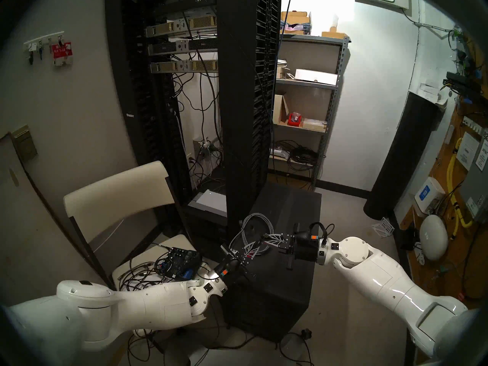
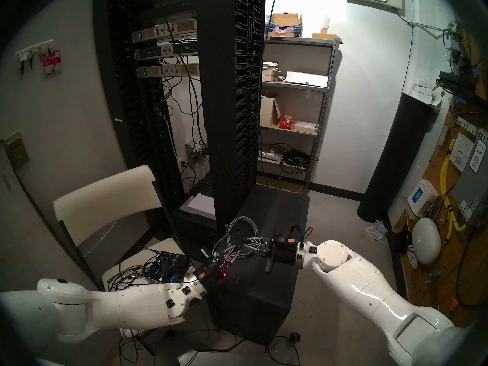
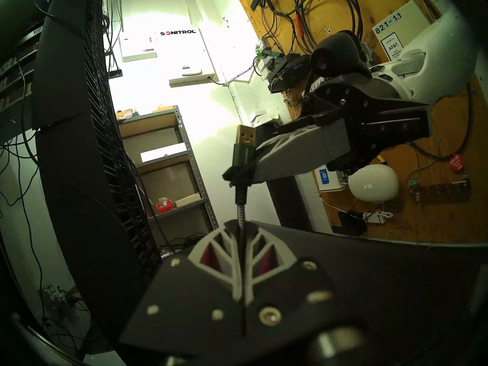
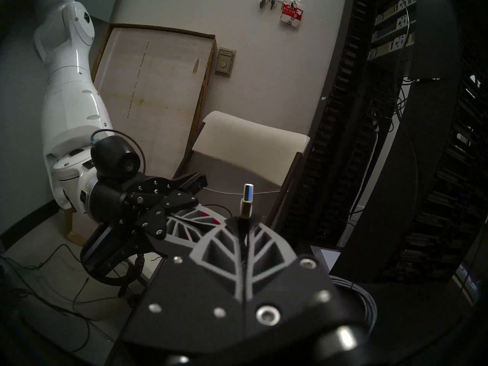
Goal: Insert the cable into the workstation's USB slot
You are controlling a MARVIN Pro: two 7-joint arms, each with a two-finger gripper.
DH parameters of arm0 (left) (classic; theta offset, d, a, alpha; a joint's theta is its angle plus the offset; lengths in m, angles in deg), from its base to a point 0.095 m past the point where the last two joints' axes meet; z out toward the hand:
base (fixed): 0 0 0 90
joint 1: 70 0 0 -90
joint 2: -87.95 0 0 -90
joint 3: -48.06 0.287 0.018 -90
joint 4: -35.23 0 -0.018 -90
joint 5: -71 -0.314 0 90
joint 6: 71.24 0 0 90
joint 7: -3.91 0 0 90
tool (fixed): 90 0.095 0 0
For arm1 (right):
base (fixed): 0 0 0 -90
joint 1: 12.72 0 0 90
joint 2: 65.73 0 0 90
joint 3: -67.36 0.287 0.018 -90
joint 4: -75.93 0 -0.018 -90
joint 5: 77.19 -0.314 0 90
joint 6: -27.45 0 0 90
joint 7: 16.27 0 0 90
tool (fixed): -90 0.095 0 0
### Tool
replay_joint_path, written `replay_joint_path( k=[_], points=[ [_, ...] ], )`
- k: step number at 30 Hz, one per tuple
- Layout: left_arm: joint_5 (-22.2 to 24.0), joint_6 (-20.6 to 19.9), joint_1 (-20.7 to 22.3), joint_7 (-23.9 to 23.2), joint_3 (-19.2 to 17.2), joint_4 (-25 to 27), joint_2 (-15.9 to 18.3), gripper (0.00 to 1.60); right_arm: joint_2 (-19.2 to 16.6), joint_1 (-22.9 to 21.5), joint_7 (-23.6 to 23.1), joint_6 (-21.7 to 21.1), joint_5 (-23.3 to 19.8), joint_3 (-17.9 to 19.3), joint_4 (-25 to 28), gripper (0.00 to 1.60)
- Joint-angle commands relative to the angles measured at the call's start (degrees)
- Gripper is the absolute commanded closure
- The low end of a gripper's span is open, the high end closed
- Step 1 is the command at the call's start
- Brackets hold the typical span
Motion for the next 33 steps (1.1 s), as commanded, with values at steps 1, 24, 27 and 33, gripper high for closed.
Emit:
replay_joint_path(
  k=[1,24,27,33],
  points=[
    [-0.86,0.49,0.96,0.68,-1.00,0.31,-1.04,1.60,0.37,0.21,0.05,0.39,-0.61,0.20,1.02,1.60],
    [-16.52,0.49,4.01,6.04,-3.33,-2.52,0.12,1.60,-1.80,0.67,-0.37,-2.79,-1.20,1.01,2.02,0.93],
    [-19.09,0.49,4.85,6.51,-3.54,-3.53,0.23,1.60,-2.55,0.86,-0.75,-3.49,-1.38,1.22,2.46,0.92],
    [-25.33,0.49,6.68,7.42,-3.26,-5.62,0.49,1.60,-3.82,1.00,-1.44,-4.66,-1.55,1.70,3.13,0.88]
  ],
)
